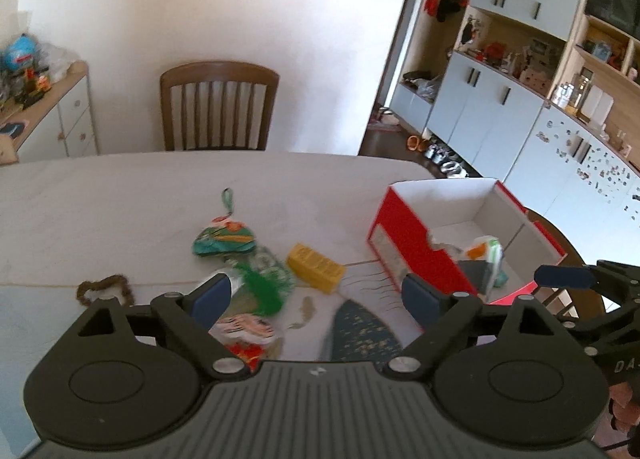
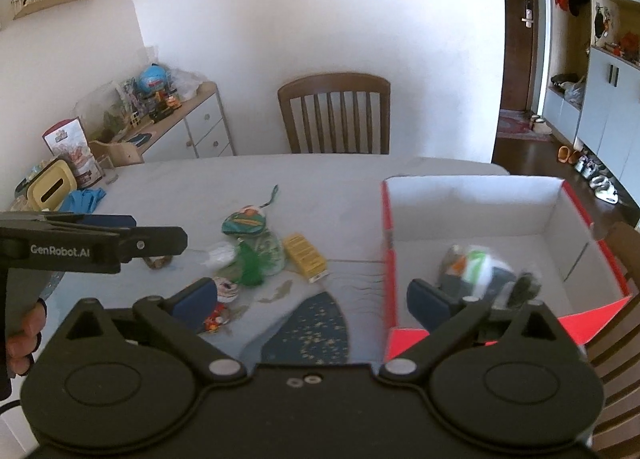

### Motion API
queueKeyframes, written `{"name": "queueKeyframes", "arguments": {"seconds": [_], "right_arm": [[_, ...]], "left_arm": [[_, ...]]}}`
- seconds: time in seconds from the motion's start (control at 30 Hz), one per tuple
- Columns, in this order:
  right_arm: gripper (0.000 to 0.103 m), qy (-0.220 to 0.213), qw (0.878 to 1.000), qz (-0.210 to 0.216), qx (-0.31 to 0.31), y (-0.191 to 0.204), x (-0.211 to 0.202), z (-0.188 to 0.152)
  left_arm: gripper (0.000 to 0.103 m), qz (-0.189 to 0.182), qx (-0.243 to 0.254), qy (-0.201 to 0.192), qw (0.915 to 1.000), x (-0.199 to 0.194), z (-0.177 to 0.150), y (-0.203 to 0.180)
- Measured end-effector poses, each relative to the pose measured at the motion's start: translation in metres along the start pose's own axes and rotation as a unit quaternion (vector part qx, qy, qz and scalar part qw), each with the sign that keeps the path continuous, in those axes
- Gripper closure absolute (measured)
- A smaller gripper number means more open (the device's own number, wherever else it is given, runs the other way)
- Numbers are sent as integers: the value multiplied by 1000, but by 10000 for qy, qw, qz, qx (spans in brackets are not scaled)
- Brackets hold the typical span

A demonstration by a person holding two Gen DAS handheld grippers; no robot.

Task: Organize objects
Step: 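Withdraw both grippers from the box back over the table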

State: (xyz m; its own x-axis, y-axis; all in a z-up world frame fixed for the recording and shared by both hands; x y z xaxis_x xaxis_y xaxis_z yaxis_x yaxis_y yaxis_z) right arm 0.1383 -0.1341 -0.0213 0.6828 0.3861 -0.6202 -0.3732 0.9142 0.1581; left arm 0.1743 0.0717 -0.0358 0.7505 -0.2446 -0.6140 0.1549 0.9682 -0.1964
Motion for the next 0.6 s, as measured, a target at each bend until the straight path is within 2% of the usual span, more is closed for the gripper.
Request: {"name": "queueKeyframes", "arguments": {"seconds": [0.1, 0.13, 0.4, 0.6], "right_arm": [[2, 68, 10000, 12, 13, 12, 8, -3], [2, 85, 10000, 19, 18, 17, 11, -3], [2, 216, 9998, 10, 47, 42, 36, -7], [2, 320, 9994, 3, -104, 64, 59, -14]], "left_arm": [[8, -11, -94, -4, 10000, 2, -3, 19], [0, 0, -111, -15, 9999, 2, -4, 26], [0, 264, -28, -277, 9993, 7, -9, 80], [0, 487, 28, -157, 9987, 23, -17, 120]]}}
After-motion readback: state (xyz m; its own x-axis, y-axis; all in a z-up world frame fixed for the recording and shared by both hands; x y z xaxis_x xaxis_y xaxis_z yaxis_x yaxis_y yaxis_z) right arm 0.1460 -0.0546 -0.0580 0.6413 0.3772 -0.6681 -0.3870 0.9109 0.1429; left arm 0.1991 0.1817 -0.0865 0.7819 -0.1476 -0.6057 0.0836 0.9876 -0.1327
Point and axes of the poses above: each gripper's, at about its wrist camera, not at the fingertips, and x roughly the way its jaws point, y to its left, z to its top, the point moved 4 cm from there along x, roughly the way its jaws point, and after that the axes turned 2 degrees about -y, right-handed, at the moved point
